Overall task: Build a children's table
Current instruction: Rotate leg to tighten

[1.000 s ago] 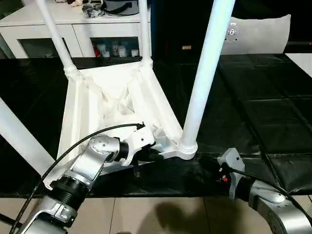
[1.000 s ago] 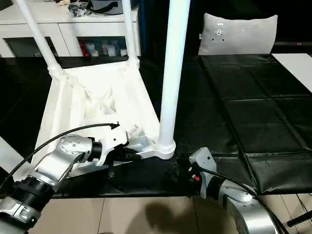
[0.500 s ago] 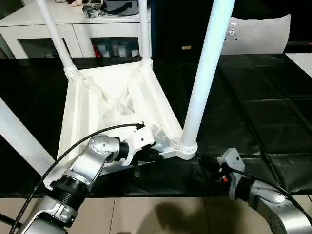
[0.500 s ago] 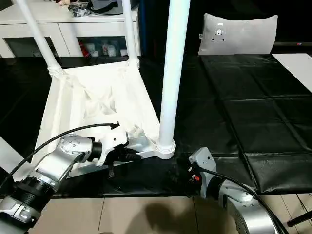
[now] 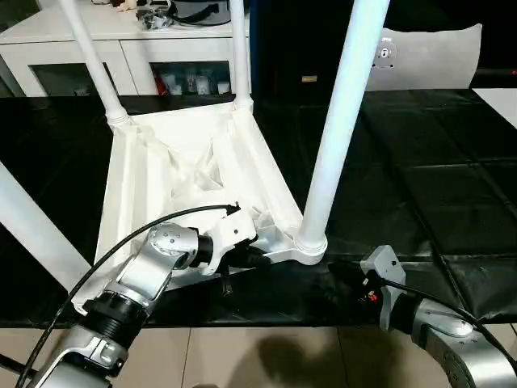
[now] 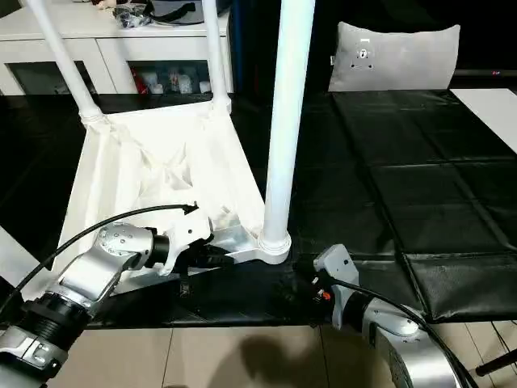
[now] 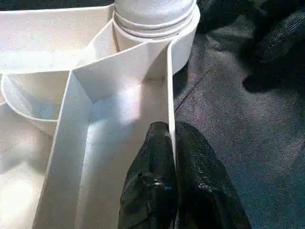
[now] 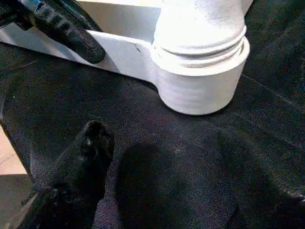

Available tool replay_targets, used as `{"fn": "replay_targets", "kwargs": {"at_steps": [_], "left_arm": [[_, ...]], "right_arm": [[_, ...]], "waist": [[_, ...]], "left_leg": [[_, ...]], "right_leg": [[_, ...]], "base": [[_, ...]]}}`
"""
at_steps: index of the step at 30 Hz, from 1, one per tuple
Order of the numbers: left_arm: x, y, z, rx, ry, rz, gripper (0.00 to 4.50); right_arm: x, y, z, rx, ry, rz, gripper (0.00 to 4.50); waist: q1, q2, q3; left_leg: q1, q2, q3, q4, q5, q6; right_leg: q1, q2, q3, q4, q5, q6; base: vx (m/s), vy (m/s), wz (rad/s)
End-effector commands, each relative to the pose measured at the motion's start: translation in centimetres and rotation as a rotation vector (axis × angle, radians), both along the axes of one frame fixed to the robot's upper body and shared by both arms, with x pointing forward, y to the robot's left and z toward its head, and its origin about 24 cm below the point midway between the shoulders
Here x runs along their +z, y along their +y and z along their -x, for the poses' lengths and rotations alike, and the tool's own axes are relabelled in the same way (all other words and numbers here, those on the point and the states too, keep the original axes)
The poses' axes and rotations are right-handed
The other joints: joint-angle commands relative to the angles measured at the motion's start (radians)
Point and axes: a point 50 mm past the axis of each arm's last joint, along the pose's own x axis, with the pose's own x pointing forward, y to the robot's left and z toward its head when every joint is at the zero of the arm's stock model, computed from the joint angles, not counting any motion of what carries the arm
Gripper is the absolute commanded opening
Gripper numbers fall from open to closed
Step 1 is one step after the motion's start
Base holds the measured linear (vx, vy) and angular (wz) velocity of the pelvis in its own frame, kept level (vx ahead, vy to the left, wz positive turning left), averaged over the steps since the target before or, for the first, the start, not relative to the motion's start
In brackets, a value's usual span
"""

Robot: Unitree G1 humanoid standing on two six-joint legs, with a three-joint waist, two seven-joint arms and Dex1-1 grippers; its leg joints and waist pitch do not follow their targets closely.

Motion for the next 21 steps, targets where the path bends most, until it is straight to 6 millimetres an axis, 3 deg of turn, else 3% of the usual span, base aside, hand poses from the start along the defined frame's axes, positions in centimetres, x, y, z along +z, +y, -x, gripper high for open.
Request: {"fn": "replay_targets", "kwargs": {"at_steps": [1,21], "left_arm": [[-0.06,0.12,0.02,-0.019,0.004,-0.013,0.0],[-0.06,0.12,0.02,-0.019,0.004,-0.013,0.0]], "right_arm": [[0.34,0.0,-0.18,0.01,-0.022,0.005,3.72],[0.34,0.0,-0.18,0.01,-0.022,0.005,3.72]], "waist": [[0.003,-0.022,-0.061],[0.003,-0.023,-0.061]], "left_leg": [[-0.019,0.027,0.011,-0.059,-0.051,0.092],[-0.02,0.026,0.012,-0.058,-0.046,0.094]], "right_leg": [[0.073,-0.065,0.063,-0.077,-0.253,-0.083],[0.074,-0.065,0.063,-0.076,-0.245,-0.083]], "base": [[0.0,0.0,0.0],[0.0,0.0,0.0]]}}
